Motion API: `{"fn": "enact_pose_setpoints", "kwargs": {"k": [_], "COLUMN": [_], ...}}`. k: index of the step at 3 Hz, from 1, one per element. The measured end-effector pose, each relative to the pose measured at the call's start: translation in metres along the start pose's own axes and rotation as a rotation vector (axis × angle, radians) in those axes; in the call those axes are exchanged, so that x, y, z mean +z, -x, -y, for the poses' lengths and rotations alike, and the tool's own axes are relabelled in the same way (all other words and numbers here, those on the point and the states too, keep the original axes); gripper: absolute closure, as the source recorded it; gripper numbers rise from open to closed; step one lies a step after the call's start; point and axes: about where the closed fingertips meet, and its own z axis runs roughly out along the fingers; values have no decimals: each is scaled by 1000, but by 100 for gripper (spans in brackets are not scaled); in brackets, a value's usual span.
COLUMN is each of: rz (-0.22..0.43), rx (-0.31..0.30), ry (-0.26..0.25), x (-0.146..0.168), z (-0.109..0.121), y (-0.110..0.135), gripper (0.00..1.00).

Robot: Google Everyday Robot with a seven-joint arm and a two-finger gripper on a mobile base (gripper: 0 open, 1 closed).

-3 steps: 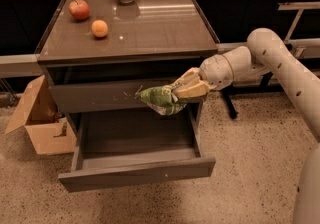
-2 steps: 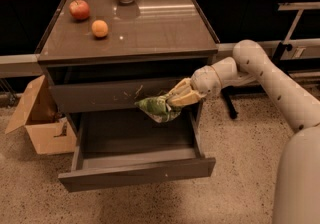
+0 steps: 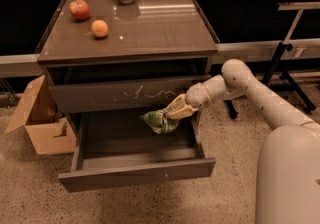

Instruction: Place green jalapeno chip bag into middle drawer

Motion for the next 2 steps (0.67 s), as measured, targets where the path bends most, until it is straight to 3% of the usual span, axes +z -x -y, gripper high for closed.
{"fn": "enact_pose_setpoints", "kwargs": {"k": [1,2], "rz": [-25,-42], "rx": [33,59], "ry": [-35,-103], "x": [9,15], "z": [9,14], "y": [-29,-52], "gripper": [100,100]}}
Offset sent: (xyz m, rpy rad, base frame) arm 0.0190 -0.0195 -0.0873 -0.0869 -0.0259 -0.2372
